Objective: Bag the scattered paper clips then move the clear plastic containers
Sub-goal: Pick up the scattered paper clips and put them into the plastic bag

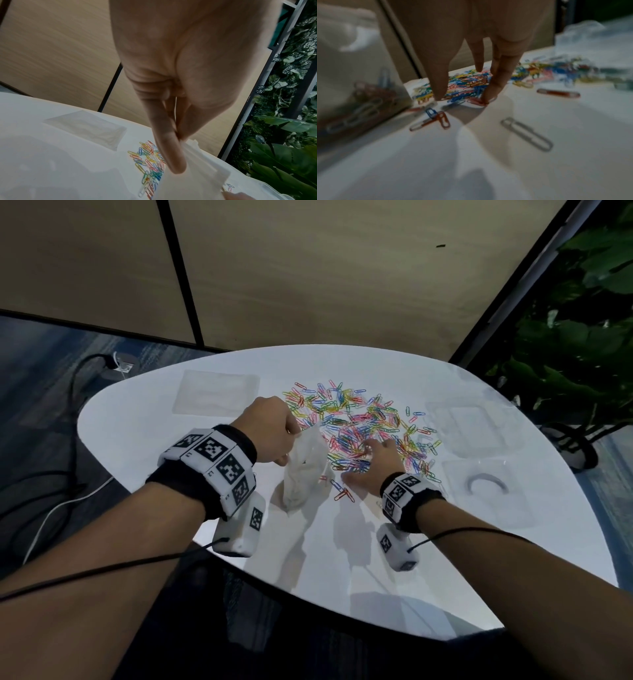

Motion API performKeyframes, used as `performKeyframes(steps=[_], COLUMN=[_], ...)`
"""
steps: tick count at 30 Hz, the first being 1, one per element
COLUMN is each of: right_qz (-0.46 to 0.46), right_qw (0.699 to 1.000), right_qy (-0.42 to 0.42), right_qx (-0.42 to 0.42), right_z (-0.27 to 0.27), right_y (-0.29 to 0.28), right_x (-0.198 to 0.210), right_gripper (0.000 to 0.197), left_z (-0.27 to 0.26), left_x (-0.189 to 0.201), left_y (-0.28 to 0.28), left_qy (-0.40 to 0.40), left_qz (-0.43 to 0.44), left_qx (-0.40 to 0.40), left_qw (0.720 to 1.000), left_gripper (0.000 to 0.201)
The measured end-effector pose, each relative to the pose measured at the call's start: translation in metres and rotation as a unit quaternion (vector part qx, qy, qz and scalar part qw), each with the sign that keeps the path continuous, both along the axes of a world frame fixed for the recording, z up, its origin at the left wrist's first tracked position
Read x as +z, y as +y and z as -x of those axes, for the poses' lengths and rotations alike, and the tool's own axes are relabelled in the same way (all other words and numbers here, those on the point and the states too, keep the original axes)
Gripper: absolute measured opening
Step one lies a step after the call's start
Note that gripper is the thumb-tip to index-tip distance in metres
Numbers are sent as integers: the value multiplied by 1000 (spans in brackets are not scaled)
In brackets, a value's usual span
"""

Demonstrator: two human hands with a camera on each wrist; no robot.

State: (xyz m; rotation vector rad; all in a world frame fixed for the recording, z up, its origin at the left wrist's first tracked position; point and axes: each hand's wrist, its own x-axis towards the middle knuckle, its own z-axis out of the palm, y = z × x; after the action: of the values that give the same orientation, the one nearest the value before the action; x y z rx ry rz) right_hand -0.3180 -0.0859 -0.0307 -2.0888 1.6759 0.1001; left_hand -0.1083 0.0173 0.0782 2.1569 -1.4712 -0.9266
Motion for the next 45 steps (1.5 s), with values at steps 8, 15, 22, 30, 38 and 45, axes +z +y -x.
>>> performKeyframes(steps=[8,15,22,30,38,45], right_qz=[90,52,-123,-327,-180,-144], right_qw=[985,991,941,786,911,989], right_qy=[63,63,-265,-512,-372,29], right_qx=[136,109,-170,-114,5,-23], right_z=[-16,-10,16,-33,-49,14], right_y=[10,-4,-24,24,43,11], right_x=[-8,10,44,104,100,64], right_gripper=[27,19,11,11,13,85], left_z=[-1,-1,2,7,7,1], left_x=[1,-2,-2,1,5,8], left_y=[2,1,-2,-1,1,2], left_qy=[1,2,5,27,46,23], left_qz=[-2,-7,-10,1,8,4], left_qx=[-4,-11,-18,-10,3,16], left_qw=[1000,1000,1000,1000,999,1000], left_gripper=[28,28,25,30,26,24])
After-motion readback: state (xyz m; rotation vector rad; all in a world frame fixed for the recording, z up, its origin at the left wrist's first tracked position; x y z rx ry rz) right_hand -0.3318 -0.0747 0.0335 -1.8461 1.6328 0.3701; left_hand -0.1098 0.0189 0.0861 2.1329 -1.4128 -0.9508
